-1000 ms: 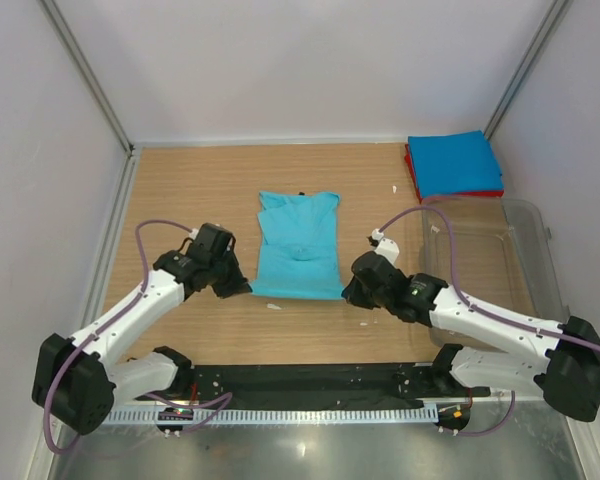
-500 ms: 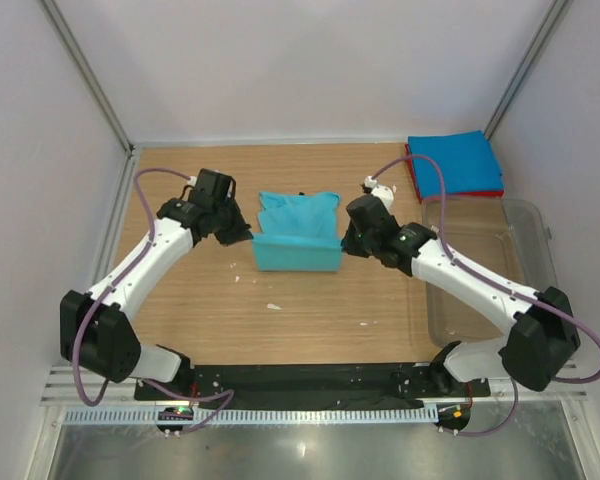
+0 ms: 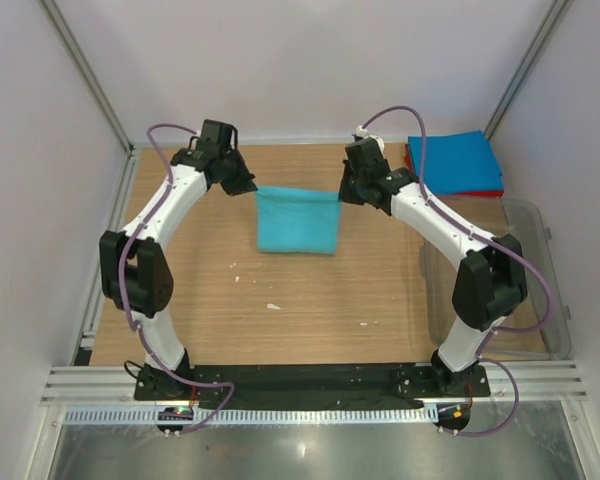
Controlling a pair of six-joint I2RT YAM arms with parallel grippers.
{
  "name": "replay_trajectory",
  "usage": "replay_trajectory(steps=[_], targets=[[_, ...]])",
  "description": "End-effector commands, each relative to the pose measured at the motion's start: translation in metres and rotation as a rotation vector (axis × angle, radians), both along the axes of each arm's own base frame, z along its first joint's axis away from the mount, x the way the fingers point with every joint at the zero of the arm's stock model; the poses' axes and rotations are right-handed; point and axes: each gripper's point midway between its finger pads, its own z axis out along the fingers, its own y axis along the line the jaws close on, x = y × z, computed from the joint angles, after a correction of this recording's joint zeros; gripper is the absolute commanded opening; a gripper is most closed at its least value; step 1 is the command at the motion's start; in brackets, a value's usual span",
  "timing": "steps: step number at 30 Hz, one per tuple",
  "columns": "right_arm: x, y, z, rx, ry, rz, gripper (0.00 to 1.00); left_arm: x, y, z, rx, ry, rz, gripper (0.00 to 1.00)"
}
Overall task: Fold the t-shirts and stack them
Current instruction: Fold the tshirt
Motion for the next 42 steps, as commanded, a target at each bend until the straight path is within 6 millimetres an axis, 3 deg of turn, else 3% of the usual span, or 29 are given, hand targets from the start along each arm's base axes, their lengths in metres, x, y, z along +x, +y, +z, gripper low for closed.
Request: replay_trajectory(steps=[1, 2, 3, 5, 9, 10, 11, 13, 15, 16, 17, 18, 19, 20, 21, 23, 24, 25, 28, 29, 31, 32, 33, 34, 35, 39, 42], targets=[[0.023, 0.000, 0.011, -0.003, -0.029, 0.025, 0.01, 0.032, 0.000, 0.007, -0.002, -0.059, -0.030, 0.00], [0.030, 0.002, 0.016, 0.008, -0.039, 0.027, 0.01, 0.038, -0.001, 0.004, -0.001, -0.058, -0.031, 0.00], [0.036, 0.003, 0.003, -0.004, -0.019, 0.032, 0.01, 0.043, -0.001, 0.001, 0.000, -0.058, -0.033, 0.00], [0.048, 0.002, 0.006, 0.000, -0.030, 0.023, 0.01, 0.059, -0.003, -0.008, -0.008, -0.056, -0.038, 0.00], [0.068, 0.000, -0.009, -0.006, -0.013, 0.010, 0.01, 0.085, -0.005, -0.023, -0.008, -0.055, -0.052, 0.00], [0.076, 0.002, -0.017, -0.011, -0.008, 0.010, 0.01, 0.094, -0.004, -0.018, -0.014, -0.073, -0.048, 0.00], [0.082, 0.000, -0.021, -0.007, -0.003, 0.010, 0.01, 0.099, -0.005, -0.034, -0.009, -0.049, -0.046, 0.00], [0.091, 0.001, -0.027, -0.008, 0.001, 0.017, 0.01, 0.111, -0.003, -0.036, -0.018, -0.061, -0.040, 0.00], [0.104, 0.001, -0.037, -0.015, 0.000, 0.025, 0.01, 0.122, -0.003, -0.051, -0.022, -0.057, -0.040, 0.00], [0.112, 0.001, -0.032, -0.011, -0.018, 0.022, 0.01, 0.131, -0.004, -0.049, -0.028, -0.082, -0.040, 0.00], [0.116, 0.001, -0.045, -0.018, 0.001, 0.020, 0.01, 0.136, -0.003, -0.051, -0.028, -0.089, -0.036, 0.00], [0.122, -0.005, -0.048, -0.022, 0.005, 0.008, 0.02, 0.142, -0.002, -0.067, -0.029, -0.075, -0.035, 0.00], [0.130, -0.006, -0.044, -0.015, -0.009, 0.000, 0.04, 0.149, -0.003, -0.064, -0.033, -0.096, -0.036, 0.00], [0.135, -0.007, -0.058, -0.018, 0.009, -0.003, 0.07, 0.156, -0.003, -0.067, -0.038, -0.107, -0.032, 0.00], [0.140, -0.007, -0.059, -0.005, 0.008, 0.005, 0.07, 0.161, -0.002, -0.082, -0.045, -0.093, -0.030, 0.00], [0.157, -0.007, -0.052, 0.025, -0.025, 0.011, 0.13, 0.176, -0.005, -0.080, -0.084, -0.139, -0.034, 0.08], [0.162, -0.008, -0.063, 0.027, -0.012, 0.014, 0.16, 0.180, -0.009, -0.078, -0.128, -0.149, -0.055, 0.14], [0.168, -0.004, -0.052, 0.071, -0.029, 0.049, 0.25, 0.188, -0.010, -0.080, -0.140, -0.175, -0.065, 0.17], [0.172, -0.005, -0.046, 0.086, -0.033, 0.096, 0.36, 0.189, 0.004, -0.075, -0.113, -0.172, -0.054, 0.23], [0.170, -0.007, -0.044, 0.078, -0.032, 0.108, 0.45, 0.189, 0.010, -0.071, -0.103, -0.177, -0.045, 0.24], [0.159, -0.013, -0.043, 0.053, -0.010, 0.118, 0.48, 0.180, 0.025, -0.077, -0.046, -0.160, -0.027, 0.30], [0.154, -0.011, -0.044, 0.066, 0.000, 0.142, 0.52, 0.174, 0.026, -0.059, -0.031, -0.187, -0.037, 0.32], [0.148, -0.010, -0.045, 0.076, 0.007, 0.162, 0.52, 0.168, 0.027, -0.058, -0.016, -0.185, -0.047, 0.35], [0.139, -0.009, -0.047, 0.082, 0.014, 0.188, 0.53, 0.157, 0.030, -0.072, 0.005, -0.155, -0.068, 0.38], [0.131, 0.000, -0.048, 0.118, 0.029, 0.241, 0.53, 0.150, 0.029, -0.061, 0.005, -0.168, -0.084, 0.39], [0.116, 0.009, -0.054, 0.147, 0.042, 0.328, 0.56, 0.121, 0.020, -0.079, -0.024, -0.125, -0.183, 0.42], [0.114, 0.008, -0.062, 0.138, 0.044, 0.351, 0.58, 0.111, 0.008, -0.088, -0.078, -0.110, -0.258, 0.42]])
